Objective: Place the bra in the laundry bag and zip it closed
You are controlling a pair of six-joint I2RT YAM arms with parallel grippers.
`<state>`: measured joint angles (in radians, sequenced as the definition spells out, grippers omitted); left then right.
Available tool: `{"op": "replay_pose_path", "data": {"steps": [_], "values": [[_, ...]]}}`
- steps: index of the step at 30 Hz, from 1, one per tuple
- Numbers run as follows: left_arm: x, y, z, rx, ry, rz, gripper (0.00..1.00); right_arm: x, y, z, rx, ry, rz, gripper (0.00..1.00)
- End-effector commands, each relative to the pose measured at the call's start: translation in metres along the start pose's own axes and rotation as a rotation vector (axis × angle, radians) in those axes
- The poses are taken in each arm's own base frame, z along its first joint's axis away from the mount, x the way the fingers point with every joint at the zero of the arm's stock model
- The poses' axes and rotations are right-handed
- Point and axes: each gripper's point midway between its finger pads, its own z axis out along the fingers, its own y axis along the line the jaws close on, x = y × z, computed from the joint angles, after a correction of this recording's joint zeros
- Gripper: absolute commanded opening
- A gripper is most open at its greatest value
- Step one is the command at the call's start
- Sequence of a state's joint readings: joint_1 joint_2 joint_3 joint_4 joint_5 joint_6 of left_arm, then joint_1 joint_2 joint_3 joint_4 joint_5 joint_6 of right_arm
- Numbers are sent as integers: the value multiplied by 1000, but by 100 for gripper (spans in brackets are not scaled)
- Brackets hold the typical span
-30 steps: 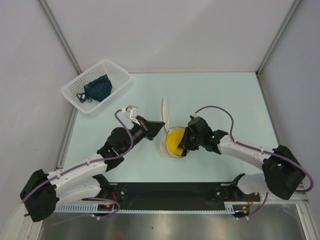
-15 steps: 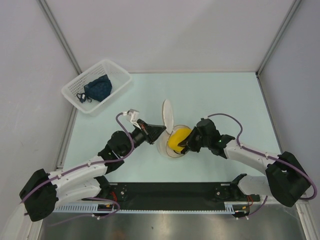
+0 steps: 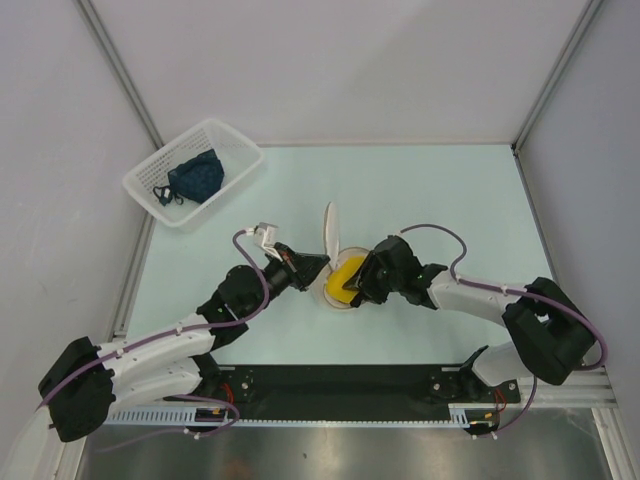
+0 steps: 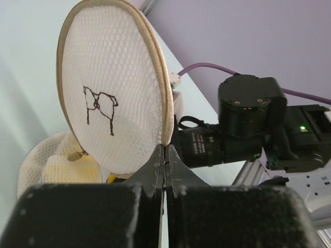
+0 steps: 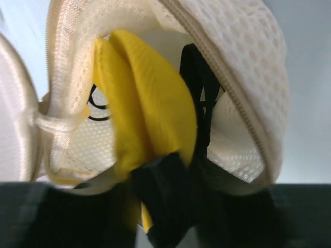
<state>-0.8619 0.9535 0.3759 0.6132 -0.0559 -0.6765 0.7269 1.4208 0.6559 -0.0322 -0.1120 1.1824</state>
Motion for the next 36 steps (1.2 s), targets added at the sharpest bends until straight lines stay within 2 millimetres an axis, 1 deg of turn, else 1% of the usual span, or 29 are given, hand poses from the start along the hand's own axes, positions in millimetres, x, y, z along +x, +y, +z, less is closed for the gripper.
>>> {"op": "replay_pose_path", "data": {"steps": [1,2,3,5,6,7,8,9,10,11,12,13,15,16,17,18,19,20,21,23,24,26,27,29,30,31,36], "values": [[-11,2,4,-45,-38,-19,0,-5,12,-12,-5,-18,-86,54],[-11,2,4,-47,-36,-18,0,-3,14,-16,-13,-9,-100,59],[-10,3,5,-52,-32,-19,0,0,11,-19,-1,6,-106,65],[-10,5,6,-63,-33,-22,0,4,9,-26,13,17,-133,71],[-10,5,6,-67,-31,-21,0,7,6,-34,32,23,-144,77],[-11,5,6,-70,-31,-18,0,6,9,-40,35,18,-156,79],[-11,6,6,-74,-30,-12,0,3,7,-45,50,-5,-170,83],[-11,6,6,-77,-28,-8,0,4,5,-56,61,-9,-191,92],[-11,6,6,-78,-27,-7,0,-1,9,-62,64,-31,-204,93],[-10,8,6,-84,-24,-4,0,-2,8,-68,72,-37,-215,98],[-11,8,7,-88,-24,-5,0,0,0,-75,107,-27,-235,100],[-10,8,7,-89,-20,-2,0,-5,3,-84,102,-47,-240,100],[-10,7,7,-85,-17,-2,0,-5,-3,-95,116,-53,-260,100],[-10,8,7,-88,-16,-2,0,-13,-5,-102,117,-97,-264,98],[-10,8,6,-91,-16,-2,0,-14,-14,-103,128,-105,-262,95],[-9,8,6,-91,-13,-1,0,-19,-17,-104,123,-125,-257,87],[-9,9,6,-94,-11,-1,0,-21,-16,-108,93,-139,-259,81],[-9,9,6,-94,-11,-1,0,-24,-28,-105,105,-146,-251,74],[-9,9,6,-95,-8,-1,0,-27,-25,-104,78,-167,-261,67],[-7,10,7,-102,3,-3,0,-33,-29,-102,73,-199,-293,60],[-7,9,8,-101,3,-6,0,-35,-32,-97,67,-208,-302,55],[-5,9,8,-97,12,-10,0,-37,-39,-90,78,-209,-323,52],[-5,9,9,-98,13,-9,0,-41,-39,-86,69,-220,-322,47],[-5,9,9,-99,16,-8,0,-44,-41,-81,72,-226,-339,46],[-4,10,9,-102,17,-9,0,-47,-38,-77,60,-239,-344,46],[-5,9,8,-103,13,-10,0,-48,-41,-75,66,-242,-345,46],[-3,11,8,-111,24,-11,0,-50,-37,-56,50,-221,-373,48]]}}
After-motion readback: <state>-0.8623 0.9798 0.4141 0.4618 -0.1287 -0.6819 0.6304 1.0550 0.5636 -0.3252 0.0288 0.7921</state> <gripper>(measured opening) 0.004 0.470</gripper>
